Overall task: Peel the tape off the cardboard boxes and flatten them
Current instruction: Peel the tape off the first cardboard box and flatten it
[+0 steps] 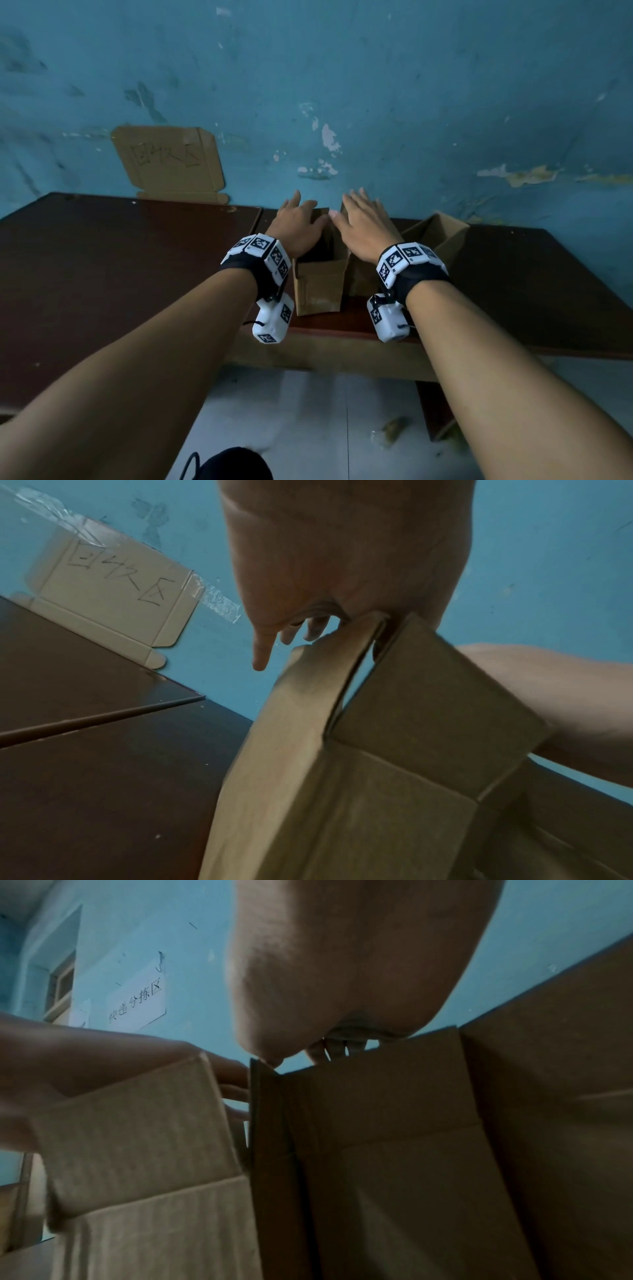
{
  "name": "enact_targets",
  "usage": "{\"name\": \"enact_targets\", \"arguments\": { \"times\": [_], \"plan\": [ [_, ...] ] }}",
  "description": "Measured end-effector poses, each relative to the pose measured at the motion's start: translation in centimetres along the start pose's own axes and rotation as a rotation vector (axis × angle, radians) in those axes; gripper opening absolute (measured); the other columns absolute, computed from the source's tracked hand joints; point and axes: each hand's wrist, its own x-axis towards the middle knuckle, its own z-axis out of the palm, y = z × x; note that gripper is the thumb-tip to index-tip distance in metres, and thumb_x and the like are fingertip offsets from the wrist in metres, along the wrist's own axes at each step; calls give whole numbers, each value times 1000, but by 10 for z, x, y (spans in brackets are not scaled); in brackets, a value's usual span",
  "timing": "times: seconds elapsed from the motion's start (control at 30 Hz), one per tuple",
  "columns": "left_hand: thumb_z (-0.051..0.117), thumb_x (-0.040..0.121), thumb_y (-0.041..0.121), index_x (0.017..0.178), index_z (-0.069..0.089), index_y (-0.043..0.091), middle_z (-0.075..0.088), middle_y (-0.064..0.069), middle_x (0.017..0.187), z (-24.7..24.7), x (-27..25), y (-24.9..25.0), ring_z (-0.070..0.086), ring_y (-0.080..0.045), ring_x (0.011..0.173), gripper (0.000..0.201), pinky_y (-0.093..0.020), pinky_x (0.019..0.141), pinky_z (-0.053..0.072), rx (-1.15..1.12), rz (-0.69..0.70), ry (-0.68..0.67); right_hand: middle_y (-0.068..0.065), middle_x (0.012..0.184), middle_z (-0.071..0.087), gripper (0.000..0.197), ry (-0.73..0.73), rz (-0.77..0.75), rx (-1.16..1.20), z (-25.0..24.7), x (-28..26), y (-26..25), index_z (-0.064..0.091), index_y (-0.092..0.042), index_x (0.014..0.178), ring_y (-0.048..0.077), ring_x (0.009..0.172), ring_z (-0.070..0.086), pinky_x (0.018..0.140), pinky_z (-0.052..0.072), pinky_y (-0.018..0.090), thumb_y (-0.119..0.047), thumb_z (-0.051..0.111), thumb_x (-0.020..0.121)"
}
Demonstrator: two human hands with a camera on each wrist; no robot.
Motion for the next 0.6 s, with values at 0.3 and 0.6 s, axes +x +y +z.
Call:
{"name": "enact_targets", "arguments": {
  "times": [0.3, 0.6],
  "plan": [
    [50, 107, 54, 160, 44, 19, 14, -17, 176, -2, -37, 1, 21, -37, 161, 64, -47, 130, 23, -43, 48, 15, 7, 178, 7, 67, 19, 52, 12, -12, -38, -8, 17, -9, 168, 20, 164, -3, 132, -4, 43, -49, 22, 115],
    [76, 81, 64, 148, 59, 25, 18, -17, 173, 13, -84, -14, 39, -40, 152, 80, -49, 122, 39, -45, 70, -30, 7, 178, 2, 67, 24, 62, 31, 0, -81, -26, 13, -9, 169, 20, 164, -7, 132, -5, 42, -47, 23, 115]
  ]
}}
